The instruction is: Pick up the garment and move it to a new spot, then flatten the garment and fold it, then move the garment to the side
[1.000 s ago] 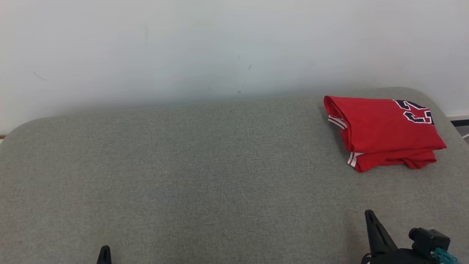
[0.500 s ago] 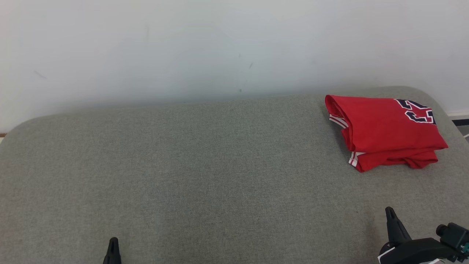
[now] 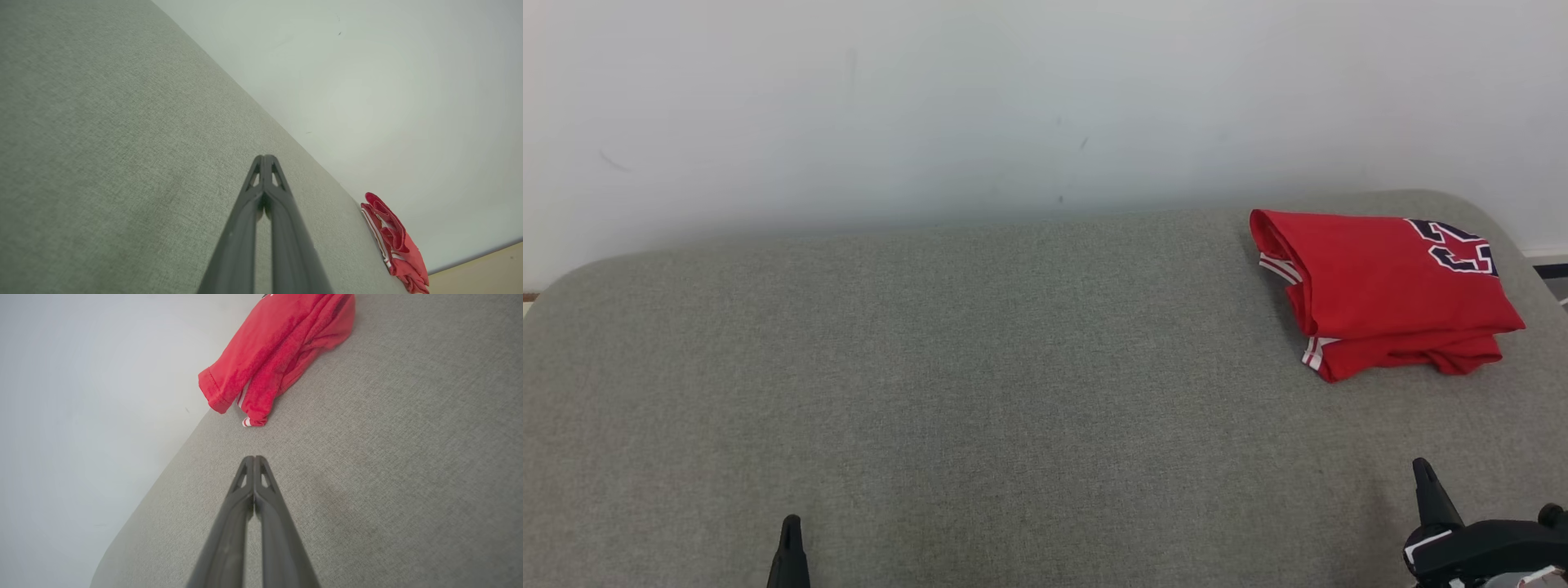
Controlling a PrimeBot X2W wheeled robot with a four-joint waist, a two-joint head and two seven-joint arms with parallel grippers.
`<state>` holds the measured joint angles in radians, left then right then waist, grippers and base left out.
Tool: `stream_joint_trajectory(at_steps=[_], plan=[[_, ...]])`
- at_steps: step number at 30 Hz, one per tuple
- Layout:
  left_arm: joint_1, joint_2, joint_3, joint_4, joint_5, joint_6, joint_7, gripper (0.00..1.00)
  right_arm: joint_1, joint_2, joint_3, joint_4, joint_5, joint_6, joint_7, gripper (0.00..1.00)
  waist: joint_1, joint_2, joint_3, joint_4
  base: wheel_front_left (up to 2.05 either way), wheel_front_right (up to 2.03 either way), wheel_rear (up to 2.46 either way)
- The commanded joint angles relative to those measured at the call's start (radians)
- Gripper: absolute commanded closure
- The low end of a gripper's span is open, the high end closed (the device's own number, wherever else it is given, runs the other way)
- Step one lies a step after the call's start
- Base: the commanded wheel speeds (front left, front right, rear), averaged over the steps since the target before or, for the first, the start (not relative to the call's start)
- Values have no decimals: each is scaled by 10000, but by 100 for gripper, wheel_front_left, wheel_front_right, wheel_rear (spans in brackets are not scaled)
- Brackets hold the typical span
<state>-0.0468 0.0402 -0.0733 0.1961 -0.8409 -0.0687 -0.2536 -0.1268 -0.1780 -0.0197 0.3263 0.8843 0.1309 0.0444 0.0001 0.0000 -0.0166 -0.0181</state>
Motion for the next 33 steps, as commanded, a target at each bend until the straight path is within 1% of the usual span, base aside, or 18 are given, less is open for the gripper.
stream_joint_trajectory(at_steps=[1, 11, 13, 33], plan=[[-266, 74, -83, -17, -374, -32, -51, 100, -262, -10, -192, -55, 331, 0, 117, 100, -1, 0, 4, 4, 0, 0, 0], [-539, 84, -419, 218, -1707, -135, -58, 100, -446, 57, -857, 120, 1445, 0, 731, 100, -1, 0, 38, 25, 0, 0, 0], [-562, 85, -452, 241, -1814, -148, -59, 100, -460, 64, -923, 137, 1555, 0, 792, 100, -1, 0, 42, 27, 0, 0, 0], [-1016, 100, -1031, 655, -4130, -319, -77, 100, -787, 204, -2107, 443, 3450, 1, 1880, 100, -1, 0, 110, 71, 0, 0, 0]])
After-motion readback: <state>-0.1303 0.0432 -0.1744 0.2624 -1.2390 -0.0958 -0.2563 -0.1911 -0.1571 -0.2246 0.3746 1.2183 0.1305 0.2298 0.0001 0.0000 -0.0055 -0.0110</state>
